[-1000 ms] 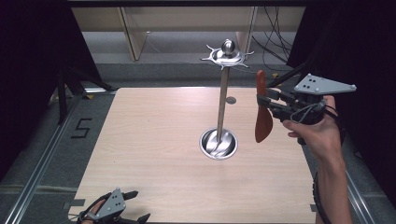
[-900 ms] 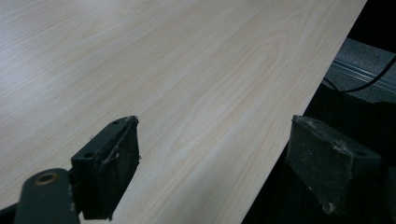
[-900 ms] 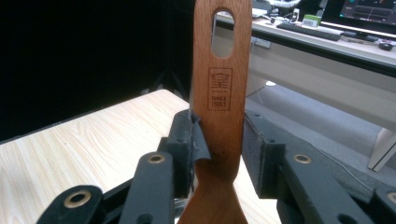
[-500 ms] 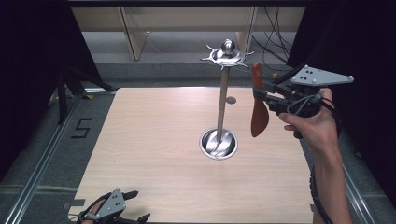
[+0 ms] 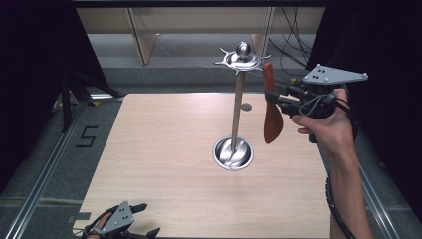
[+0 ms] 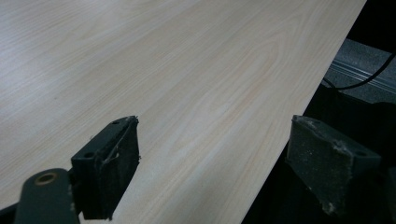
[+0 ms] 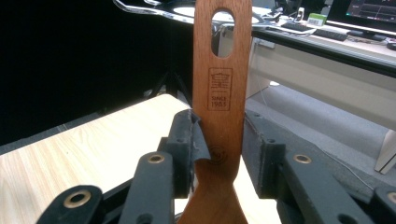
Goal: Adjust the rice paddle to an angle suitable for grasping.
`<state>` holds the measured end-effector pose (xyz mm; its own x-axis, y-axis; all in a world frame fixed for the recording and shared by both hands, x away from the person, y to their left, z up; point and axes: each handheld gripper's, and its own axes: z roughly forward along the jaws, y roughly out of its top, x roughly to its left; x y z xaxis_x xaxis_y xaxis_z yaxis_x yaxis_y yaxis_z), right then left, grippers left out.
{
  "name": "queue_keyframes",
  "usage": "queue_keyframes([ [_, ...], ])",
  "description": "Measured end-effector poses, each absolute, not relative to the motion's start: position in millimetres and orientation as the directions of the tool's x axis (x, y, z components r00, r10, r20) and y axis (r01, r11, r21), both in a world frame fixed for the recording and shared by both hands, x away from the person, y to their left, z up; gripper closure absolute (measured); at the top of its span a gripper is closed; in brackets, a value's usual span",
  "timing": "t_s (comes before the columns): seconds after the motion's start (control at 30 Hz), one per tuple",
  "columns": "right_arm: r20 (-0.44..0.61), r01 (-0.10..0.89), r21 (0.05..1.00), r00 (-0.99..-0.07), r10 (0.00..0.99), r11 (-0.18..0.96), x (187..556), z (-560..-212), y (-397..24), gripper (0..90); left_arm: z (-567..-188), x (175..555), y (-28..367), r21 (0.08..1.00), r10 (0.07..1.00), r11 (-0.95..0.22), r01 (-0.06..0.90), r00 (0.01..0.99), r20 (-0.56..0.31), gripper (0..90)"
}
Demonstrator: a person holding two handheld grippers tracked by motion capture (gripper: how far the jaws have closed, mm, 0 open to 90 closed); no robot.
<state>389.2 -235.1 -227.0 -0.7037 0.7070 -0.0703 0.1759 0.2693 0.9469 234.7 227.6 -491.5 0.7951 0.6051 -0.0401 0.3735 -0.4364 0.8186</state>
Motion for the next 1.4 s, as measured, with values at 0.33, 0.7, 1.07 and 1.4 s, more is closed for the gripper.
queue_keyframes([
  [0.33,-0.071,0.189,0.941,-0.700,0.711,0.280,394,-228,-231,67.0,-491,235,227,0.818,0.608,-0.432,0.379,0.793,-0.047,16.3],
  [0.7,-0.045,0.210,0.939,-0.708,0.705,0.271,398,-232,-228,66.8,-490,235,229,0.808,0.597,-0.457,0.373,0.802,-0.033,16.3],
  [1.07,-0.018,0.218,0.943,-0.720,0.694,0.251,399,-235,-226,65.4,-490,234,228,0.815,0.603,-0.445,0.373,0.797,-0.036,16.3],
  [1.4,-0.015,0.220,0.944,-0.716,0.698,0.246,397,-241,-234,60.3,-490,234,228,0.815,0.604,-0.444,0.373,0.796,-0.036,16.3],
])
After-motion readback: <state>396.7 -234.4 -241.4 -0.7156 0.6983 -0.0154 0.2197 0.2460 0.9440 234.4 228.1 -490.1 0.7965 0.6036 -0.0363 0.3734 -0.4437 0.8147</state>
